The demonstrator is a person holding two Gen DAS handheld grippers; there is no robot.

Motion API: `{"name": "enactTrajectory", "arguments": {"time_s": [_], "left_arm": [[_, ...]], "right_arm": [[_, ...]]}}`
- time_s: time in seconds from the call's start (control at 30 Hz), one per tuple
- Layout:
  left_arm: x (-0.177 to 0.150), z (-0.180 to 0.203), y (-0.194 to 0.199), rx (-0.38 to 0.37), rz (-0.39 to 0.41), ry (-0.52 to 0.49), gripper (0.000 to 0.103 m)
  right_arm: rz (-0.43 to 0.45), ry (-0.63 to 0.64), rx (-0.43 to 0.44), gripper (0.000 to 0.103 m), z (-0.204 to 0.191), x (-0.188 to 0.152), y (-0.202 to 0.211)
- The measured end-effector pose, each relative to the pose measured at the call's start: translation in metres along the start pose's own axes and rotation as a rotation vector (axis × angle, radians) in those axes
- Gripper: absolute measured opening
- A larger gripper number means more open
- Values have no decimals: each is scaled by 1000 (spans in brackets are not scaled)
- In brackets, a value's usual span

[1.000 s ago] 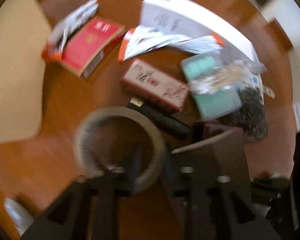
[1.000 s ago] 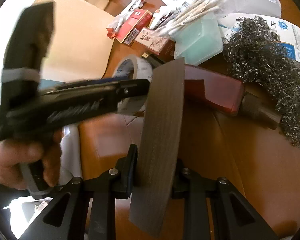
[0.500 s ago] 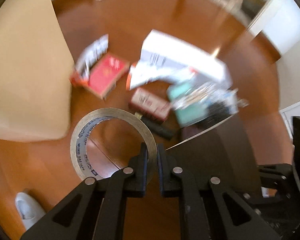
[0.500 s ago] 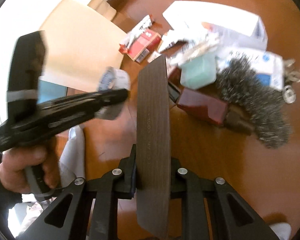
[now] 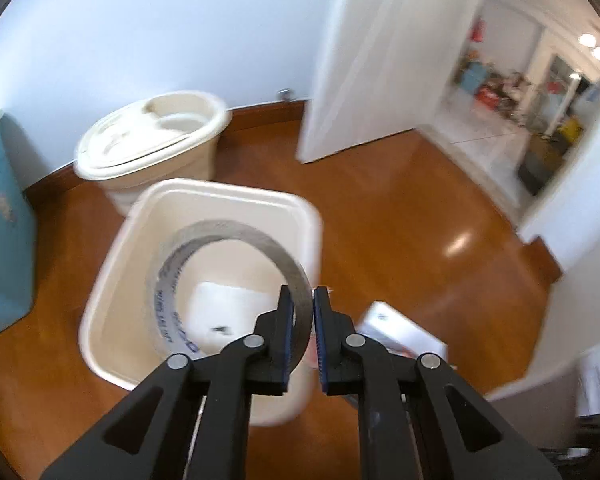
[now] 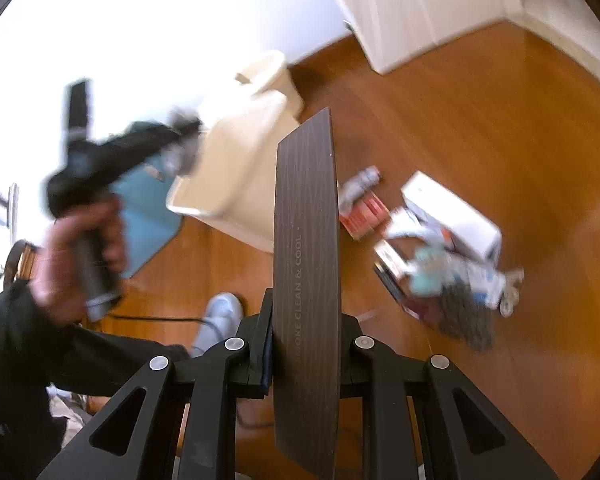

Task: Collect trash
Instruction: 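Carry the tape roll and brown sleeve over the beige wastebasket and open both tools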

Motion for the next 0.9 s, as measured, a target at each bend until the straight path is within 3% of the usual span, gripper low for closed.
{"name": "enactTrajectory", "arguments": {"time_s": [0.07, 0.13, 0.17, 0.2, 0.23, 0.43, 0.67, 0.83, 0.87, 0.9], "left_arm": [[5, -20, -16, 29, -56, 29, 20], [11, -36, -22, 63, -102, 40, 52], [13, -41, -15, 48, -79, 51, 60], [15, -42, -7, 34, -60, 58, 75], [18, -46, 3, 14, -37, 70, 78], [11, -83, 45, -13, 51, 192, 78], [-17, -145, 65, 82, 71, 347, 78], [-22, -163, 64, 86, 59, 404, 78], [-22, -163, 63, 85, 63, 400, 78], [-25, -160, 66, 80, 62, 396, 78]], "right_arm": [[-1, 32, -6, 21, -21, 17, 6], [-11, 58, -20, 21, -38, 31, 10], [-19, 69, -24, 21, -48, 37, 10], [-27, 74, -26, 21, -55, 41, 8], [-33, 74, -27, 21, -62, 48, 6], [-60, 25, -34, 21, -100, 111, -45], [-71, -15, -67, 24, -144, 167, -154], [-151, -42, -127, 40, -151, 173, -212], [-155, -38, -114, 45, -154, 173, -212], [-153, -31, -107, 61, -156, 173, -209]]}}
Point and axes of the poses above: each gripper's, at about its wrist camera, not at the fingertips, and y roughly against the way its jaws point, z to its right, x to its top, the point moved 5 cm from there along -y, roughly the way its jaws point, and after that the axes turned 3 degrees about -z, right-handed, at the moved point
